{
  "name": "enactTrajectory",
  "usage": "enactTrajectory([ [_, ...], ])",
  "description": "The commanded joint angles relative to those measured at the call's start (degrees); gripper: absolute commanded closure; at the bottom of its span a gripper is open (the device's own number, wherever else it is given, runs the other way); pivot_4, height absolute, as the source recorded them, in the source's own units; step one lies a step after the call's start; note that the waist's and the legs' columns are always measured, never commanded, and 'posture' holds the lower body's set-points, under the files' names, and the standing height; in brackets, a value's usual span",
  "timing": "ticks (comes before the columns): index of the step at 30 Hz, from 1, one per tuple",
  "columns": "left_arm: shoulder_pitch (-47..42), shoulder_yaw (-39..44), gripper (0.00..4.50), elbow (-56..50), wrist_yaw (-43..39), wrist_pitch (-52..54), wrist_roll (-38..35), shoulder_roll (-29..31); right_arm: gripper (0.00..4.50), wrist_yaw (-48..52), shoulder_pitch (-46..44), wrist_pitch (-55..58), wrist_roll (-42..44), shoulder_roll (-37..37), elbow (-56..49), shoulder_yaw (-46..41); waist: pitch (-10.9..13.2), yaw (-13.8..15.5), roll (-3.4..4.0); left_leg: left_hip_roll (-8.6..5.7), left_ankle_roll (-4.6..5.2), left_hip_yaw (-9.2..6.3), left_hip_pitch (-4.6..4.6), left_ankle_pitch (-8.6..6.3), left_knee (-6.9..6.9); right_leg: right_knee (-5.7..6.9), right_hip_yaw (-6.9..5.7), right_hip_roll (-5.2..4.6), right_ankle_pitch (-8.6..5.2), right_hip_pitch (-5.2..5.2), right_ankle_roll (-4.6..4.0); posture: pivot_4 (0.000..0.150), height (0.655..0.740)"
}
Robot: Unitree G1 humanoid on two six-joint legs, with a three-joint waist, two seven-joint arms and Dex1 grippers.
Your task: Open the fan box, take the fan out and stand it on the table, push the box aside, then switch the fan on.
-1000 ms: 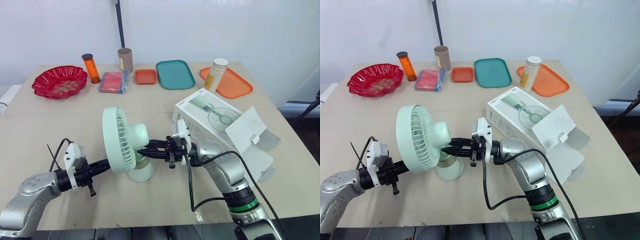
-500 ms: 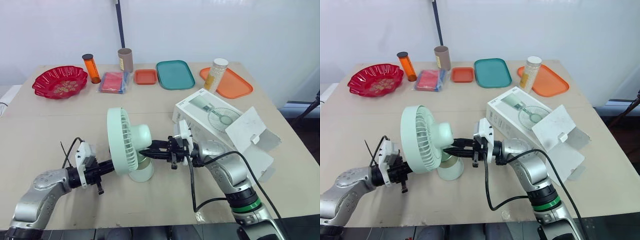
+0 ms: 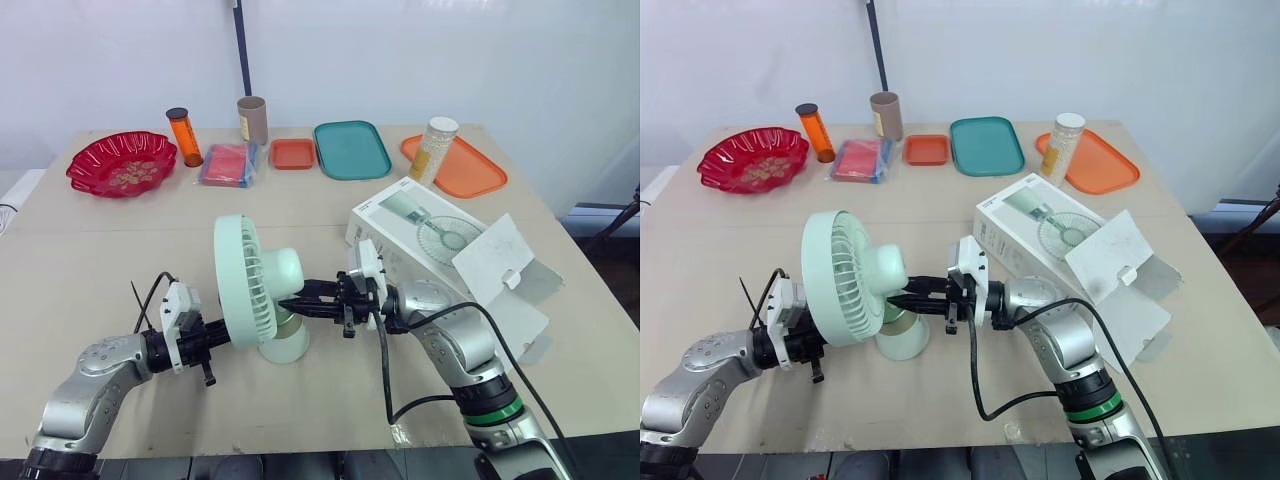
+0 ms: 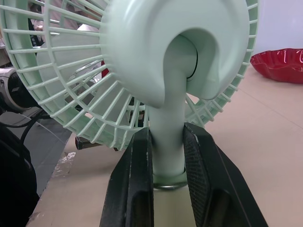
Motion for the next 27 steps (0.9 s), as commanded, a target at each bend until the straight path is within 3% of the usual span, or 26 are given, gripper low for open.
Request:
enactTrajectory([
  [1,-1.05,-1.27,4.45,-0.64,-1.14,-0.16,0.05,0.21,4.16,-0.75,-0.45,-0.47,-0.12,-0.01,-1.35,-0.28,0.0,0.0,0.0,0.0,0.0,0.0,0.0,0.0,0.0,0.0,0.0,0.0,0.0,0.0,0.0,0.15,0.74],
  [27,-0.95,-1.77,4.45,-0.77,-2.63,0.27,0.04,0.65,4.16,-1.17,0.01,-0.68,-0.08,-0.3,-1.87,-0.04,0.0,0.01,0.0,-0.01,0.0,0.0,0.01,0.0,0.01,0.01,0.0,-0.01,0.0,0.01,0.0,0.15,0.74],
])
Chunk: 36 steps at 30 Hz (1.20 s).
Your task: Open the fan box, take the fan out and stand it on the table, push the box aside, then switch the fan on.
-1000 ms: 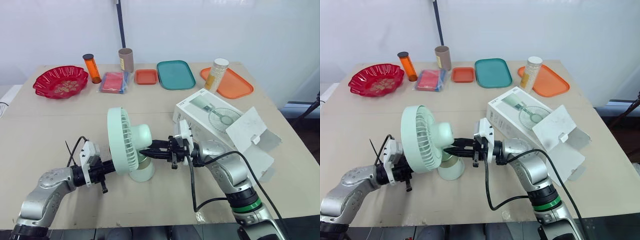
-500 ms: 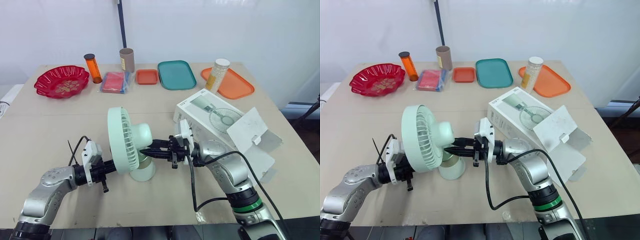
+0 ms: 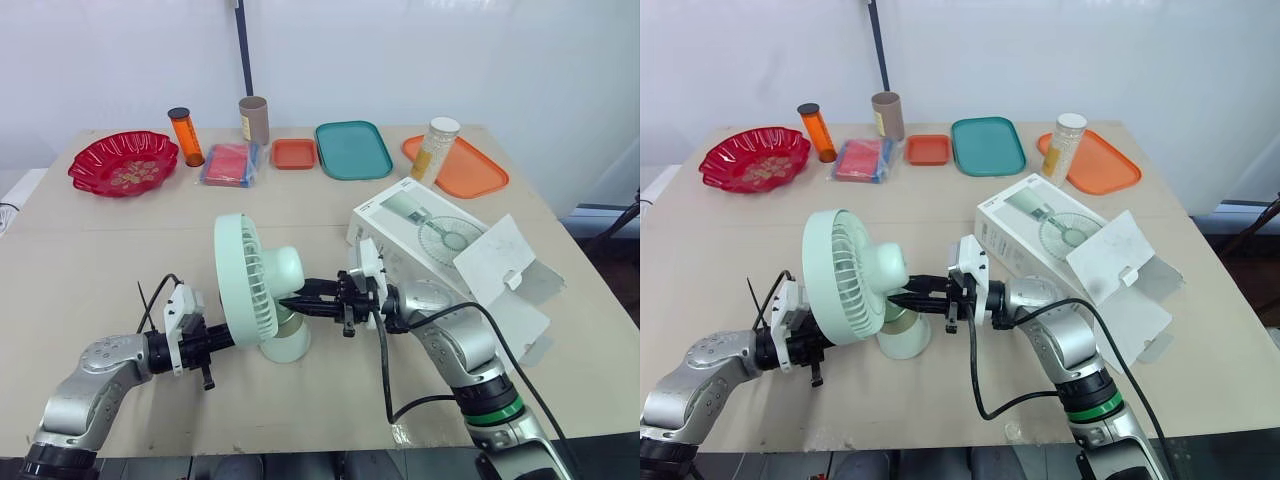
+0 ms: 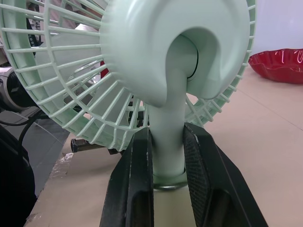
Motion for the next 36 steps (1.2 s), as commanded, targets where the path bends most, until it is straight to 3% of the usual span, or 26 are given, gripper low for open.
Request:
enactTrajectory([
  [1,-0.49,-0.59,4.45,-1.85,-0.5,-0.6,-0.61,-0.46,4.16,-0.49,-0.02,-0.48,-0.05,-0.05,-1.78,-0.11,0.0,0.0,0.0,0.0,0.0,0.0,0.0,0.0,0.0,0.0,0.0,0.0,0.0,0.0,0.0,0.15,0.74],
  [36,-0.43,0.48,4.45,-2.18,-0.31,-1.1,-0.69,-0.47,4.16,-0.11,-0.52,-0.81,0.15,0.25,-0.55,-0.36,0.0,0.03,0.0,-0.01,0.0,0.0,0.0,0.0,0.02,0.01,-0.01,-0.01,0.0,0.01,0.0,0.15,0.74],
])
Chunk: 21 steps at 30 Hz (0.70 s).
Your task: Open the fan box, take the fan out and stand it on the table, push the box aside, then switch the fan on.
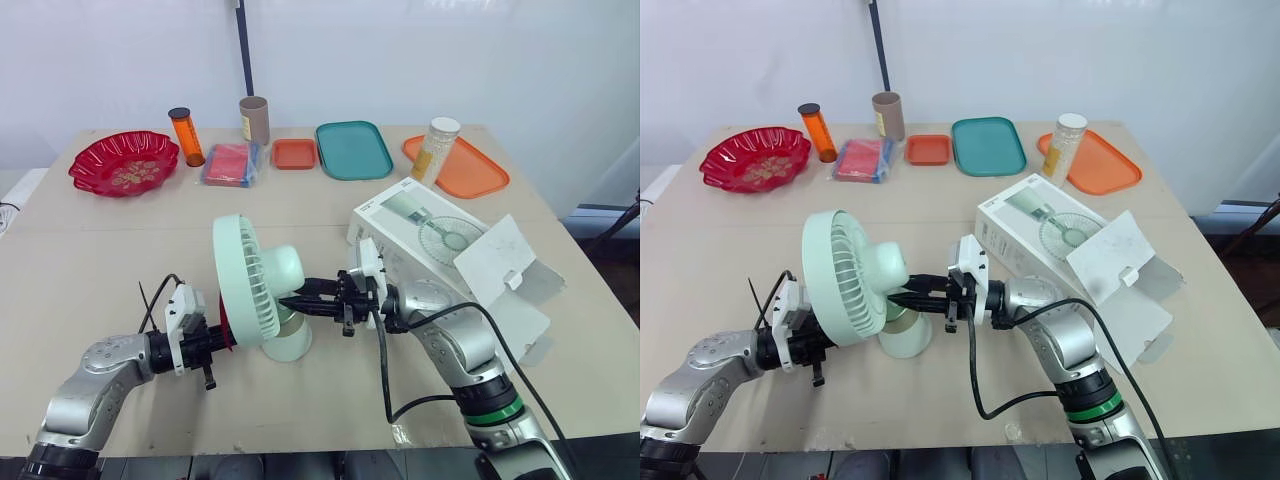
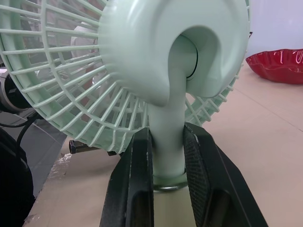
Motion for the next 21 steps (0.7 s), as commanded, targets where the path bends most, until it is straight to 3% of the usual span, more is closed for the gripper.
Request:
enactTrajectory([
  [1,-0.23,0.77,4.45,-2.21,-0.29,-1.06,-0.79,0.18,4.16,0.1,-0.54,-0.89,0.12,0.07,-0.49,-0.4,0.0,0.0,0.0,0.0,0.0,0.0,0.0,0.0,0.0,0.0,0.0,0.0,0.0,0.0,0.0,0.15,0.74],
  [20,3.2,12.08,4.45,-3.79,4.17,-5.68,-0.98,1.21,4.16,-0.31,-4.11,-0.9,3.23,0.58,0.96,-4.53,0.01,-0.02,0.0,0.02,0.0,0.0,-0.02,0.0,0.0,0.01,0.0,0.01,0.0,-0.05,-0.01,0.15,0.74],
  [21,3.61,12.88,4.22,-4.79,5.09,-6.04,-1.43,0.72,4.16,-0.56,-4.46,-0.81,3.31,0.71,0.92,-4.94,0.01,-0.02,0.0,0.02,0.0,0.0,-0.03,0.0,-0.01,0.01,0.0,0.01,0.0,-0.05,-0.01,0.15,0.74],
])
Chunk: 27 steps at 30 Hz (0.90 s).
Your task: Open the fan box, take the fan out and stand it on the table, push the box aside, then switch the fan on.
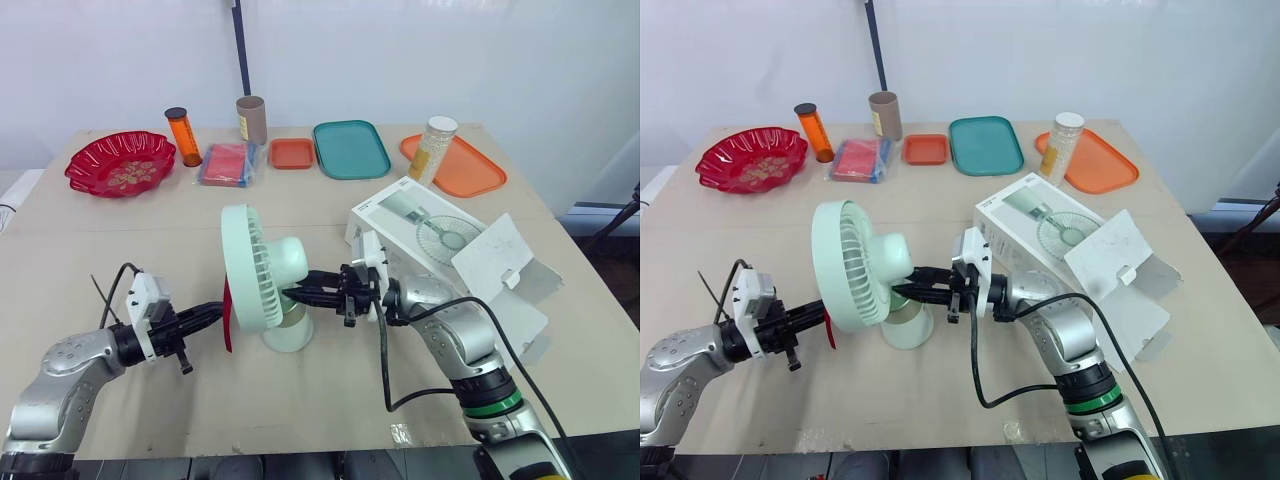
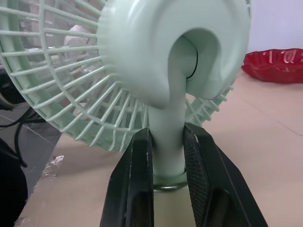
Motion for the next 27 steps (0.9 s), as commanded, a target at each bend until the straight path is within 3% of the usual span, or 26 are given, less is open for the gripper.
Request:
enactTrajectory([
  [1,1.31,3.9,3.87,-5.1,2.75,-2.46,-1.43,-0.89,4.16,-0.64,-2.69,-0.51,2.75,0.73,-2.15,-3.1,0.0,0.01,0.0,0.0,0.0,0.0,0.0,0.0,0.0,0.0,0.0,-0.01,0.0,0.0,0.0,0.15,0.74],
  [2,2.03,4.57,3.76,-6.68,3.4,-2.01,-2.41,-1.11,4.16,-0.84,-3.06,-0.46,2.79,0.77,-2.13,-3.5,0.0,-0.03,-0.01,0.0,0.0,0.0,0.0,0.0,0.0,0.0,0.0,0.0,0.0,-0.01,0.0,0.15,0.74],
  [7,5.94,6.45,1.82,-12.93,6.05,-0.61,-5.95,-1.85,4.16,-1.78,-4.76,0.19,3.48,1.16,-1.87,-4.84,0.0,-0.02,-0.01,0.04,0.0,0.01,0.0,0.0,0.0,0.0,0.0,0.0,0.01,-0.01,-0.02,0.15,0.74],
  [8,6.81,6.56,1.67,-13.56,6.15,-0.43,-6.25,-1.74,4.16,-1.75,-4.93,0.18,3.43,1.22,-1.81,-4.86,0.0,-0.04,-0.01,0.04,0.0,0.01,0.0,0.0,0.0,0.0,0.0,0.01,0.01,-0.01,-0.02,0.15,0.74],
  [9,7.66,6.69,1.17,-13.99,6.24,-0.45,-6.45,-1.72,4.16,-1.67,-5.06,0.13,3.42,1.24,-1.72,-4.89,0.0,-0.05,-0.01,0.04,0.0,0.01,0.01,0.0,-0.01,0.0,0.0,0.02,0.02,0.0,-0.03,0.15,0.74],
  [13,12.17,8.99,0.02,-14.48,5.49,0.56,-7.92,-0.79,4.16,-2.68,-7.04,-0.33,2.74,2.58,0.1,-4.78,0.01,-0.16,0.0,0.05,0.0,0.02,0.01,0.0,0.0,0.01,0.01,0.03,0.02,-0.02,-0.03,0.15,0.74],
  [27,16.35,8.05,0.02,-16.45,7.43,1.21,-7.46,-0.86,4.16,-7.92,-15.75,-10.61,-6.69,11.58,20.2,-2.81,0.01,-0.17,0.01,0.08,0.0,0.03,0.01,0.0,-0.02,0.01,0.01,0.07,0.03,-0.03,-0.07,0.15,0.74],
])
